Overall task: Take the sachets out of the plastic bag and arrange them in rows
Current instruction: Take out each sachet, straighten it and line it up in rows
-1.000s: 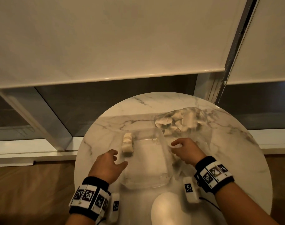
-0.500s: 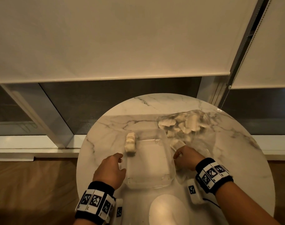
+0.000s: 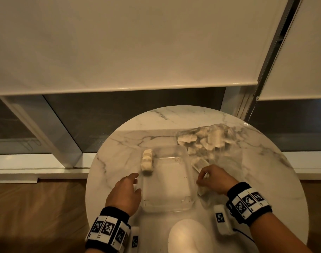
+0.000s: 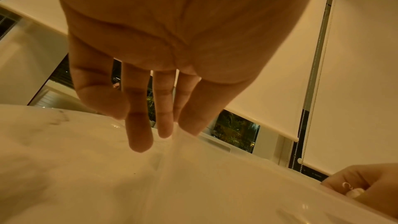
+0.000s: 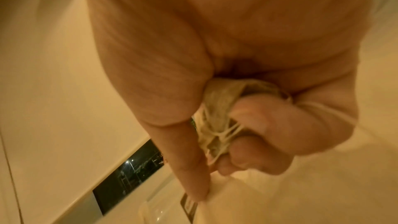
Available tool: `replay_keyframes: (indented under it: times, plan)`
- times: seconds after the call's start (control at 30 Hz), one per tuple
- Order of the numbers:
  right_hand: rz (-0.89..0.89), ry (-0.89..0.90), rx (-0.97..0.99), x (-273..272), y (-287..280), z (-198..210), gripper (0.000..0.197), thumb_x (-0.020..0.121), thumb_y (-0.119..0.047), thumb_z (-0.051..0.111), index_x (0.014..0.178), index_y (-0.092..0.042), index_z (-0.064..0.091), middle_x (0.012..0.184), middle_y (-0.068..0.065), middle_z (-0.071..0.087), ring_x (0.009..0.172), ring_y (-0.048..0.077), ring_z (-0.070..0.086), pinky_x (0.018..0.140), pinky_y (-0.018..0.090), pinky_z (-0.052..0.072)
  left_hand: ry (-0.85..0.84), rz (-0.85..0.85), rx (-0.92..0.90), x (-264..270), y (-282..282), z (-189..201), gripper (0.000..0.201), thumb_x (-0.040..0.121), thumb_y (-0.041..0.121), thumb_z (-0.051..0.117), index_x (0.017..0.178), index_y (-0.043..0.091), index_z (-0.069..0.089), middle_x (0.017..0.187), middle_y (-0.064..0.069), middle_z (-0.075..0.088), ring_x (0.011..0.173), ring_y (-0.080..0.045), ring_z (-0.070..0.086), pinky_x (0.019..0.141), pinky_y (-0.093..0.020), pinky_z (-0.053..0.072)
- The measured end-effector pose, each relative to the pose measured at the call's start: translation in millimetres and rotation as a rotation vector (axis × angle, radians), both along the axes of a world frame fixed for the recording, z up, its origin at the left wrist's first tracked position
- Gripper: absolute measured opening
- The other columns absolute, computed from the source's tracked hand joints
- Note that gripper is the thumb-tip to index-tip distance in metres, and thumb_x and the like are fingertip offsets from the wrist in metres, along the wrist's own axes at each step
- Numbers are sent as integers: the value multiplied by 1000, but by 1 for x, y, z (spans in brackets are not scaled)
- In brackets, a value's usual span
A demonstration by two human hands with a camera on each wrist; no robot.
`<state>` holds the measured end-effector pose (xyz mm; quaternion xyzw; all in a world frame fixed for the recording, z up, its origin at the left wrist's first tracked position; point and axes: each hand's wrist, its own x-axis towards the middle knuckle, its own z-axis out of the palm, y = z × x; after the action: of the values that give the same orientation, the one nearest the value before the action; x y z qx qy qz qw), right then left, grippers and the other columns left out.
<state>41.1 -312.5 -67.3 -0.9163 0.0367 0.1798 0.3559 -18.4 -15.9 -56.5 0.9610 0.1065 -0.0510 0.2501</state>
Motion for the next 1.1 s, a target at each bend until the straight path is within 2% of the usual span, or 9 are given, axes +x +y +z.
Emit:
replay_keyframes:
  times: [0.17, 0.27, 0.33, 0.43, 0.53, 0.67, 0.77, 0.97, 1.1]
  plan:
    - [-76, -60, 154, -11, -6, 26, 7, 88, -17, 73, 83, -11, 74, 69, -7, 61, 50, -1, 53, 41, 9, 34, -118, 8, 58, -2, -5, 3, 49, 91, 38, 62, 138, 31, 52, 135, 7, 56, 122, -19, 51, 100, -36, 46]
    - [-140, -110, 334, -19, -7, 45, 10, 89, -13, 72, 85, -4, 72, 61, -5, 59, 39, -2, 50, 40, 10, 34, -341, -14, -34, -2, -12, 13, 34, 86, 32, 69, 120, 29, 66, 121, 7, 64, 111, -19, 57, 92, -37, 50]
    - [-157, -126, 398, -24, -4, 56, 10, 88, -17, 74, 82, -9, 73, 60, -2, 60, 45, 5, 49, 44, 20, 37, -438, -59, -176, -2, -21, 20, 24, 85, 27, 73, 108, 30, 70, 107, 13, 67, 97, -11, 62, 81, -31, 52]
    - [-137, -82, 545, -32, 4, 65, 10, 88, -18, 75, 79, -14, 72, 60, 0, 58, 53, 14, 47, 46, 27, 36, -423, -129, -442, -6, -43, 33, 16, 85, 25, 76, 97, 34, 73, 94, 20, 70, 87, -4, 65, 68, -24, 52]
    - [-97, 39, 792, -43, 22, 68, 8, 90, -10, 71, 82, -12, 71, 63, 4, 53, 52, 13, 45, 46, 23, 31, -306, -222, -649, -13, -67, 42, 24, 84, 29, 78, 106, 34, 72, 101, 24, 70, 94, -1, 66, 69, -18, 52]
    - [-141, 170, 1057, -54, 46, 56, 3, 89, -12, 70, 86, -12, 68, 70, 9, 49, 54, 15, 43, 45, 21, 27, -294, -269, -801, -15, -81, 41, 13, 88, 21, 73, 99, 28, 75, 83, 0, 73, 76, -16, 70, 66, -29, 57]
    - [-274, 175, 1174, -57, 54, 43, 9, 87, -18, 71, 89, -11, 67, 69, 6, 48, 54, 15, 42, 46, 23, 27, -357, -197, -772, -14, -78, 38, 10, 89, 12, 72, 86, 21, 76, 70, -1, 72, 62, -15, 67, 61, -25, 52]
    - [-374, 257, 1283, -62, 60, 28, 26, 90, -28, 66, 102, -5, 68, 77, 9, 56, 58, 16, 48, 46, 24, 32, -356, -99, -972, -13, -74, 38, 6, 88, 8, 73, 90, 13, 76, 78, -9, 74, 74, -29, 72, 72, -44, 61]
    - [-214, 204, 1324, -69, 64, 23, 47, 88, -44, 72, 106, -1, 69, 87, 11, 63, 58, 13, 43, 42, 19, 28, -390, -24, -1077, -13, -80, 40, 7, 88, 5, 70, 94, 5, 73, 82, -11, 77, 79, -23, 74, 74, -26, 56]
